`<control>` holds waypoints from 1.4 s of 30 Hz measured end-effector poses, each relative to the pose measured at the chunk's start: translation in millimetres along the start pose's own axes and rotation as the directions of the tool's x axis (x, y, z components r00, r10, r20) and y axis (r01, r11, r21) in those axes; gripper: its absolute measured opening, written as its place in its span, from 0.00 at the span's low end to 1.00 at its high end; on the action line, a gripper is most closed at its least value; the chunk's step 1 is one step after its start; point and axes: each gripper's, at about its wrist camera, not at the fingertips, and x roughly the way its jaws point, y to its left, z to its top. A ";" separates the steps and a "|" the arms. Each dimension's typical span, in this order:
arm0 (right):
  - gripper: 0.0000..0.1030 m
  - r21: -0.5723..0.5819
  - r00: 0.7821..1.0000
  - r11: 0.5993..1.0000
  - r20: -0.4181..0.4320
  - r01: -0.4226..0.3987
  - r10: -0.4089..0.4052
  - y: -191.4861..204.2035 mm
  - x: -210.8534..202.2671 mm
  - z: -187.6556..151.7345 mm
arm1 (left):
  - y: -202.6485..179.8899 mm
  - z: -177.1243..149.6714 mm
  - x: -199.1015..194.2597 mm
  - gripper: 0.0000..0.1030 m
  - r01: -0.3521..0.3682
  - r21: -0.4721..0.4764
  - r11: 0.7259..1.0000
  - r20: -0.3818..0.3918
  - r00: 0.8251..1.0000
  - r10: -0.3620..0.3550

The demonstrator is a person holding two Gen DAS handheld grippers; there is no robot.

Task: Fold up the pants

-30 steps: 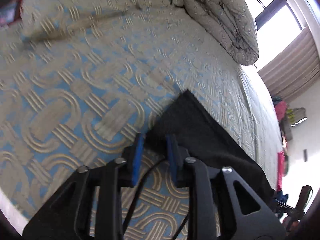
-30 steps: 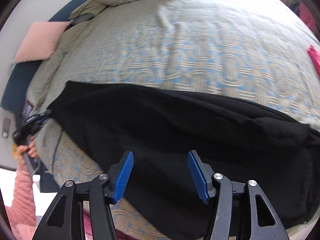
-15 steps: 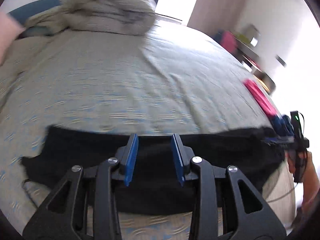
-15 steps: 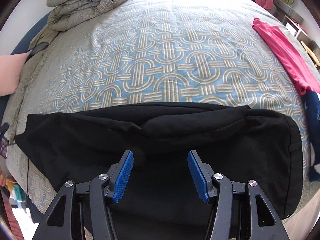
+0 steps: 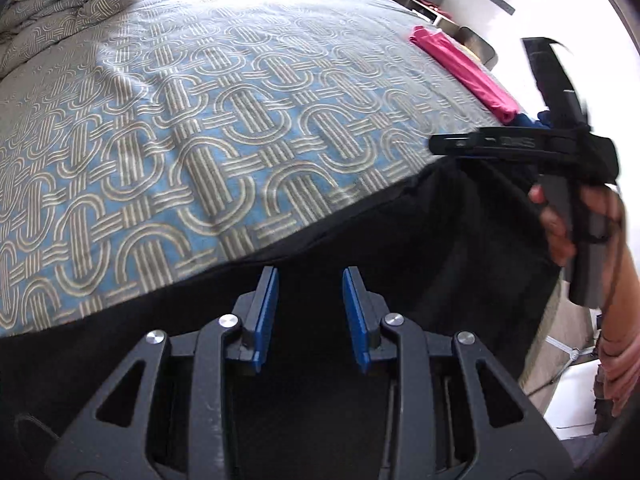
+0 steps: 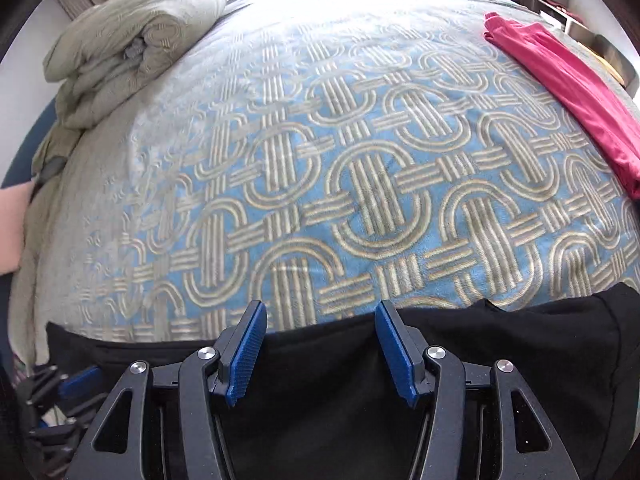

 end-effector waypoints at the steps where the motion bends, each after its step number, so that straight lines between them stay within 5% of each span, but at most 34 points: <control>1: 0.56 -0.028 1.000 1.000 0.021 0.005 -0.005 2.7 -9.4 -1.5 | 1.6 2.6 4.6 0.35 -0.018 0.000 1.000 0.001 1.000 0.018; 7: 0.57 -0.085 0.999 0.996 0.031 -0.034 0.037 -15.7 -57.4 -31.9 | 20.2 15.4 31.2 0.43 -0.220 0.004 0.975 0.029 0.975 0.220; 12: 0.60 -0.035 0.987 0.986 -0.003 0.163 -0.164 -71.3 -57.6 -65.7 | 53.3 11.1 16.8 0.41 -0.288 -0.140 0.947 0.017 0.956 0.294; 14: 0.60 0.065 0.973 0.971 -0.013 0.231 -0.230 -102.9 -64.2 -78.8 | 54.4 2.0 -10.8 0.41 -0.237 -0.187 0.953 0.055 0.966 0.251; 17: 0.60 0.189 0.994 0.978 0.045 0.094 -0.104 -120.4 -95.5 -103.9 | 32.9 -14.1 -52.6 0.41 -0.140 -0.188 0.972 0.140 0.976 0.168; 19: 0.61 0.182 0.997 0.983 0.076 0.015 -0.029 -109.0 -108.5 -124.5 | 8.1 -27.5 -65.9 0.41 -0.008 -0.152 0.988 0.160 0.987 0.032; 22: 0.66 0.092 0.994 0.991 0.042 -0.101 0.098 -79.6 -104.3 -152.5 | -32.6 -44.1 -49.4 0.41 0.155 -0.094 0.983 0.089 0.985 -0.147; 23: 0.66 0.048 0.998 0.997 0.021 -0.061 0.060 -72.1 -96.6 -159.0 | -45.9 -48.0 -39.5 0.41 0.140 -0.058 0.988 0.064 0.989 -0.137; 25: 0.60 0.005 0.994 0.994 0.033 0.106 -0.106 -72.6 -87.2 -166.7 | -66.6 -56.0 -13.3 0.41 -0.018 0.042 0.999 0.024 1.000 0.017; 27: 0.53 0.016 0.995 0.996 0.059 0.083 -0.084 -85.0 -88.2 -170.6 | -60.1 -59.9 8.6 0.41 -0.145 0.063 0.987 -0.004 0.989 0.145; 28: 0.37 0.064 0.994 0.994 0.058 0.089 -0.093 -92.3 -93.6 -170.2 | -46.9 -61.9 14.4 0.41 -0.169 0.026 0.985 -0.013 0.986 0.169; 29: 0.28 0.111 0.993 0.989 0.051 0.096 -0.102 -99.9 -99.0 -168.8 | -30.4 -63.5 8.1 0.40 -0.117 -0.049 0.992 0.015 0.993 0.118; 31: 0.26 0.178 0.991 0.977 0.037 0.119 -0.128 -112.6 -110.6 -167.7 | -8.2 -64.7 -3.5 0.39 -0.106 -0.148 0.983 0.008 0.994 0.108; 34: 0.29 0.194 0.987 0.973 0.075 0.126 -0.143 -106.1 -131.3 -166.8 | 12.9 -71.4 -25.0 0.39 -0.202 -0.175 0.964 0.035 0.977 0.211; 38: 0.41 0.058 0.990 0.998 0.140 -0.024 0.016 -50.8 -129.2 -151.1 | 44.7 -89.6 -42.7 0.39 -0.251 -0.264 0.931 0.031 0.963 0.269; 42: 0.42 -0.103 0.984 0.984 0.087 -0.146 0.155 26.8 -95.1 -133.1 | 83.7 -102.4 -38.0 0.39 -0.304 -0.354 0.884 -0.012 0.947 0.321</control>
